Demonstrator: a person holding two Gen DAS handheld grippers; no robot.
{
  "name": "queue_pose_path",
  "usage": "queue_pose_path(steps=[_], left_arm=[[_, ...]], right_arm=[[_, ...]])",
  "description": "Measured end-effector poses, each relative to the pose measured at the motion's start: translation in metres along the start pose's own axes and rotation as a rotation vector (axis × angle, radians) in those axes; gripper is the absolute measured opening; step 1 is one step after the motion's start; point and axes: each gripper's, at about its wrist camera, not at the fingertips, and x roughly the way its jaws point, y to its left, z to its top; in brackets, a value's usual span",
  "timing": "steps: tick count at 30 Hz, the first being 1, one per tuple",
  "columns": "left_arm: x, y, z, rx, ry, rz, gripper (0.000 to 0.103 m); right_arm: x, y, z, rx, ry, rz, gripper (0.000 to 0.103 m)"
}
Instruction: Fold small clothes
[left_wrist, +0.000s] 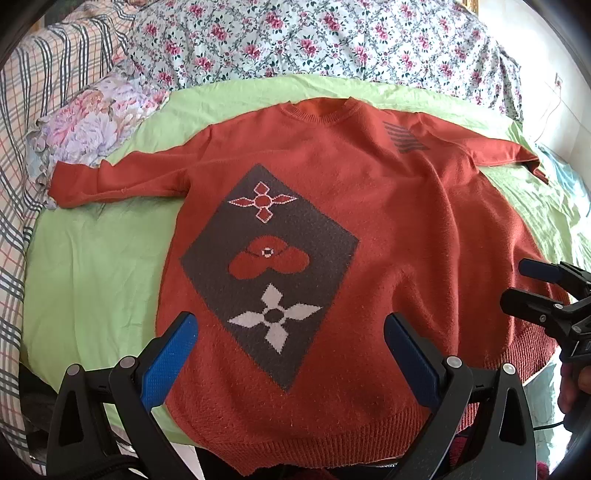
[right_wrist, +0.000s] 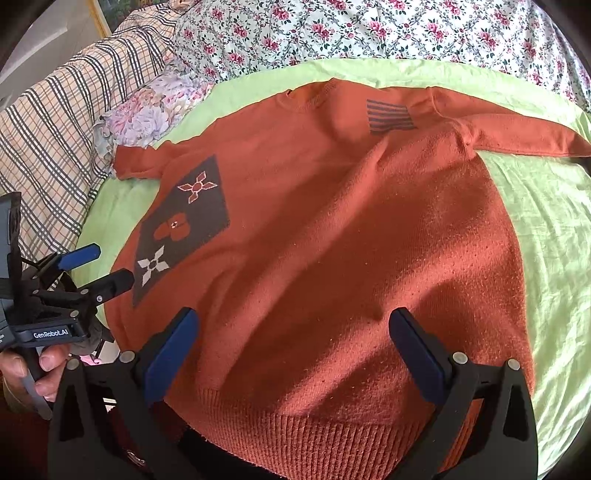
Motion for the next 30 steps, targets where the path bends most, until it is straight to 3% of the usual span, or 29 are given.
queue_pose_path(steps=[10,14,17,30], left_arm=[[0.006,-0.001,0.001,-0.006,0.007,-0.009,0.101],[0.013,-0.001,0.004,-0.011,0.030,-0.025,0.101],[0.020,-0.001,0.006,-0.009,0.018,-0.027,0.101],[0.048,-0.011,0.032,0.001,0.041,-0.052,0.101]], right_arm=[[-0.002,-0.004,0.002,0.058,-0.050,0.083,0.103],[0.002,-0.006,0.004,0.021,0.007,-0.006,0.103],[0.003,-0.012,0.004,0.038,0.008,-0.001,0.103],[0.001,-0.064,0.014,0.160,-0.111,0.047,0.103]])
